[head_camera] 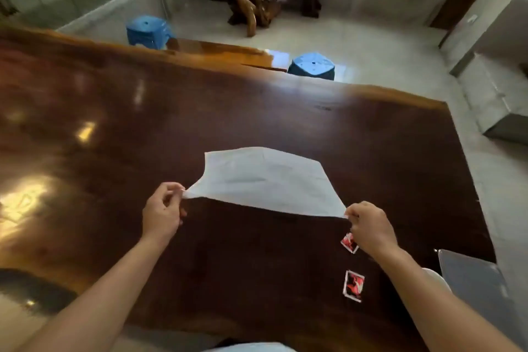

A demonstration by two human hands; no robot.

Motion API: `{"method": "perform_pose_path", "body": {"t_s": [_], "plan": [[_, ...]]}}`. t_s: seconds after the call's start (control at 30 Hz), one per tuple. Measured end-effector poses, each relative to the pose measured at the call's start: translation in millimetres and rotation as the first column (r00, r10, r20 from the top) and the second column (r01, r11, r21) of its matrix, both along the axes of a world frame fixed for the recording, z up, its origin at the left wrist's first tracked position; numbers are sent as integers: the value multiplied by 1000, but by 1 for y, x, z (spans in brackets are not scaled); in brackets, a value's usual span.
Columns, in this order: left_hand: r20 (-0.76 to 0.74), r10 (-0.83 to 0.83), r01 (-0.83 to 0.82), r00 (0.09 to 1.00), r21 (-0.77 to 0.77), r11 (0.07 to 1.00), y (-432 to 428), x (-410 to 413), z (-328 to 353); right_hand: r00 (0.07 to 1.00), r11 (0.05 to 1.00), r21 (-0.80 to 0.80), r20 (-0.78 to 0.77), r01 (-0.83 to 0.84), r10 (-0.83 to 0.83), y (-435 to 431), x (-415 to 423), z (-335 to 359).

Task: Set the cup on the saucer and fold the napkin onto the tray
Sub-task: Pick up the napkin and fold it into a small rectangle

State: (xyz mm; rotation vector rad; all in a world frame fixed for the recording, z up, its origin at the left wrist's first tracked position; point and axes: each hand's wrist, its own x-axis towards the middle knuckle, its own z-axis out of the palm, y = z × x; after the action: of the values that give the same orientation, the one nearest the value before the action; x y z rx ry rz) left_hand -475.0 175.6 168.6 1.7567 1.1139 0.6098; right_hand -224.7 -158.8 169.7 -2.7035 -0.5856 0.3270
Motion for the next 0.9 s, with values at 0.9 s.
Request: {"method": "perform_pose_path", "body": {"t_s": [0.9], "plan": [[-608, 57, -234, 792, -216, 948, 20, -23, -143, 886, 972, -6, -410, 236, -218, 74, 27, -123]]}}
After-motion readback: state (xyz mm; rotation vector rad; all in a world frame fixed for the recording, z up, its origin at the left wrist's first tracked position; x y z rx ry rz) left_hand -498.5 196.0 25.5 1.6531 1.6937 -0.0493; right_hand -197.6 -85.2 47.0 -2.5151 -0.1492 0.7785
